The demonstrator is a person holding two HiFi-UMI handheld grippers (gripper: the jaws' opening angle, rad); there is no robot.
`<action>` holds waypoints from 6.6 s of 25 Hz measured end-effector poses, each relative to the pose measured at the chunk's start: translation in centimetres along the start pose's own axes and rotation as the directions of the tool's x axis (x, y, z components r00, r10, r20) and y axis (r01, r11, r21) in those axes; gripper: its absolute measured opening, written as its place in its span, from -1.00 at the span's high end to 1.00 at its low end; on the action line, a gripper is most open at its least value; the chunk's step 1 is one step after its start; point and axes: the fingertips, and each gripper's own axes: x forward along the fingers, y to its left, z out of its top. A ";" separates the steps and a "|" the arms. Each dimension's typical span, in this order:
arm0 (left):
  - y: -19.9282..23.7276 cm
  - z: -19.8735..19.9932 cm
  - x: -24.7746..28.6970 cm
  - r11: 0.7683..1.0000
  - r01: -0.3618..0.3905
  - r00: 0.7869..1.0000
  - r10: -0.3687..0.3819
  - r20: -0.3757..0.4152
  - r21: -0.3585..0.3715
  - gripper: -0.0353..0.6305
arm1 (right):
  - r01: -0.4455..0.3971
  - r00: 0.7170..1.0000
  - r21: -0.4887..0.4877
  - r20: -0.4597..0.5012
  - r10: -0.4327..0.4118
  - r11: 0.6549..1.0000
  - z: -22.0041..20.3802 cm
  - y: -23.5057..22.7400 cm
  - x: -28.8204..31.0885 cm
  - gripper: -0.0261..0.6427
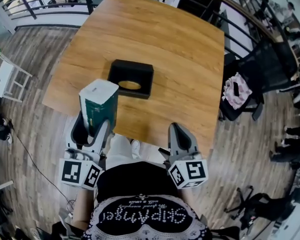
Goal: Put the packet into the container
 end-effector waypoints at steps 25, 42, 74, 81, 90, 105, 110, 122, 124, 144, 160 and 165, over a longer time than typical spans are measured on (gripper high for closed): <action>8.5 2.8 10.1 0.978 0.209 0.975 -0.206 -0.080 0.020 -0.15 | 0.200 0.980 0.080 -0.002 -0.200 0.977 2.3 3.6 8.6 0.81; 8.7 2.6 10.6 0.982 0.188 0.980 -0.186 -0.067 0.017 -0.15 | 0.191 0.981 0.057 0.001 -0.191 0.980 2.9 2.5 8.8 0.81; 3.0 5.6 17.5 0.770 0.528 0.848 -0.455 -0.272 0.358 -0.14 | 0.261 0.965 0.135 -0.034 -0.258 0.956 2.1 -3.3 6.9 0.81; 1.5 3.4 19.5 0.720 0.609 0.790 -0.517 -0.329 0.332 -0.14 | 0.299 0.954 0.153 -0.037 -0.297 0.942 1.8 -4.1 6.6 0.81; 0.4 0.5 21.3 0.696 0.657 0.747 -0.551 -0.372 0.289 -0.14 | 0.337 0.941 0.159 -0.053 -0.333 0.928 1.7 -5.1 6.4 0.81; 0.9 -5.4 22.9 0.697 0.686 0.702 -0.557 -0.443 0.211 -0.14 | 0.357 0.934 0.161 -0.095 -0.346 0.920 0.5 -6.3 7.2 0.81; 1.2 -6.8 22.7 0.697 0.688 0.693 -0.549 -0.467 0.201 -0.14 | 0.359 0.933 0.161 -0.098 -0.347 0.919 0.5 -6.3 7.1 0.81; 0.9 -9.5 22.4 0.663 0.715 0.660 -0.534 -0.528 0.222 -0.14 | 0.357 0.933 0.164 -0.102 -0.344 0.920 0.6 -6.4 7.1 0.81; 0.9 -10.0 22.3 0.648 0.722 0.653 -0.525 -0.546 0.241 -0.14 | 0.359 0.933 0.166 -0.100 -0.346 0.919 0.6 -6.4 7.1 0.81; 0.5 -13.9 21.5 0.551 0.791 0.570 -0.506 -0.647 0.266 -0.14 | 0.360 0.933 0.164 -0.094 -0.348 0.919 0.8 -6.4 7.3 0.81; 0.5 -16.7 21.6 0.483 0.835 0.498 -0.460 -0.735 0.264 -0.14 | 0.367 0.930 0.166 -0.097 -0.356 0.915 0.9 -6.6 7.1 0.81; 0.4 -17.6 21.7 0.467 0.846 0.476 -0.449 -0.756 0.255 -0.14 | 0.367 0.930 0.165 -0.097 -0.355 0.915 0.9 -6.6 7.1 0.81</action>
